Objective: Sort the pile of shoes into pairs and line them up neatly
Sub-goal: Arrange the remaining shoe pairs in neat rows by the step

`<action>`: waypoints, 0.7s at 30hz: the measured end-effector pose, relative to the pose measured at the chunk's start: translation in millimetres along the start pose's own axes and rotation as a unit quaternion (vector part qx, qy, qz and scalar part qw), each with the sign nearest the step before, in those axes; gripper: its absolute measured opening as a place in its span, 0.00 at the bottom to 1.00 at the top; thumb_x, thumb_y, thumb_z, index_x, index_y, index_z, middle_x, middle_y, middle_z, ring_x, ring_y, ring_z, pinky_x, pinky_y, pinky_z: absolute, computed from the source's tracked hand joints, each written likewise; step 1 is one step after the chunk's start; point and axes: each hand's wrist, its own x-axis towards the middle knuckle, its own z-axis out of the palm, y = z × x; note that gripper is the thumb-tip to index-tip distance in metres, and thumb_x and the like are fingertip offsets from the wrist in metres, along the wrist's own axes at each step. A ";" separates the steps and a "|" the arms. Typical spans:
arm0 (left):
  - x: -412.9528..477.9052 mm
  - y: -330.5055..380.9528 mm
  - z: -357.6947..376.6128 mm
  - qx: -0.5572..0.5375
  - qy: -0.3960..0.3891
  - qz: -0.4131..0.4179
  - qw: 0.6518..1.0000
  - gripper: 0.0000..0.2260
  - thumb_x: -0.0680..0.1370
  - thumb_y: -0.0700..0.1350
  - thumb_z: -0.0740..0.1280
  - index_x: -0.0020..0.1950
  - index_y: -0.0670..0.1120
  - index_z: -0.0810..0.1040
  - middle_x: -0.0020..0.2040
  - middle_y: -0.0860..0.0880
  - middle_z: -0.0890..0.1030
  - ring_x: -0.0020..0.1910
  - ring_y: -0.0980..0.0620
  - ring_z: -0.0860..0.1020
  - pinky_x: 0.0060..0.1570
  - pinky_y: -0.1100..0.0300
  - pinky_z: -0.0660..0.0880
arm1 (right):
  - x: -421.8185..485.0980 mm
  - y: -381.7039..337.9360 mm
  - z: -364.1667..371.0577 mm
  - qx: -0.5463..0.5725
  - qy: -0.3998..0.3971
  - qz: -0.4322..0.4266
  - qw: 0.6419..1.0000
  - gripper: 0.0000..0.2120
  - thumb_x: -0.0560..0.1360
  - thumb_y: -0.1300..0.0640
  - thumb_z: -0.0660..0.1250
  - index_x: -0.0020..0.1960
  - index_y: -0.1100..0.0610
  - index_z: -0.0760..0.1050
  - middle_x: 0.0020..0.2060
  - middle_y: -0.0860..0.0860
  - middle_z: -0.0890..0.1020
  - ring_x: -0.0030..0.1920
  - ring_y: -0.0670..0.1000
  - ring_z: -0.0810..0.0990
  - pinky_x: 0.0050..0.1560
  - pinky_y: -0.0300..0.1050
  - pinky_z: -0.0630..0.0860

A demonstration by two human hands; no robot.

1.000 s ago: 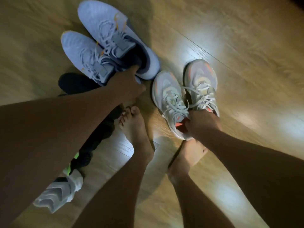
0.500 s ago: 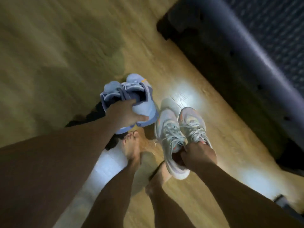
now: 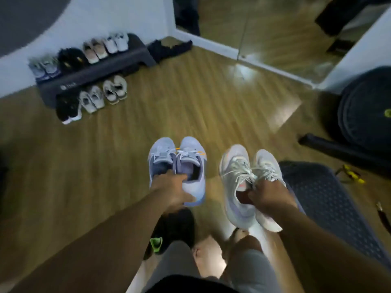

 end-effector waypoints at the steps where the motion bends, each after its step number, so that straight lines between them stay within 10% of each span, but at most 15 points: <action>1: 4.6 -5.0 -13.5 -0.010 0.014 -0.019 1.000 0.31 0.60 0.74 0.64 0.59 0.61 0.72 0.58 0.49 0.77 0.57 0.45 0.77 0.56 0.52 0.73 | 14.4 -8.7 -15.8 0.004 0.002 -0.024 1.000 0.22 0.69 0.35 0.61 0.50 0.51 0.79 0.46 0.52 0.82 0.49 0.56 0.80 0.50 0.51 0.79; 14: 45.2 -19.7 -146.7 -0.052 0.102 -0.193 0.975 0.40 0.58 0.78 0.55 0.66 0.63 0.70 0.64 0.53 0.76 0.62 0.48 0.73 0.61 0.51 0.69 | 192.0 -121.5 -170.6 -0.069 -0.035 -0.224 0.971 0.22 0.73 0.35 0.63 0.56 0.50 0.78 0.50 0.51 0.83 0.52 0.53 0.79 0.46 0.43 0.69; 18: 74.6 -34.8 -164.0 -0.041 0.199 -0.186 0.961 0.32 0.63 0.75 0.60 0.56 0.56 0.81 0.48 0.45 0.82 0.47 0.41 0.82 0.51 0.49 0.76 | 238.7 -164.4 -180.1 -0.058 -0.036 -0.241 0.968 0.20 0.72 0.36 0.62 0.55 0.48 0.78 0.43 0.47 0.81 0.46 0.51 0.80 0.48 0.46 0.76; 21: 109.0 -56.3 -184.5 -0.050 0.116 -0.215 0.968 0.30 0.67 0.73 0.62 0.62 0.59 0.75 0.57 0.47 0.78 0.54 0.44 0.79 0.55 0.52 0.73 | 277.9 -200.4 -183.0 -0.098 -0.034 -0.254 0.962 0.21 0.71 0.36 0.59 0.57 0.46 0.77 0.46 0.48 0.81 0.48 0.52 0.80 0.50 0.49 0.77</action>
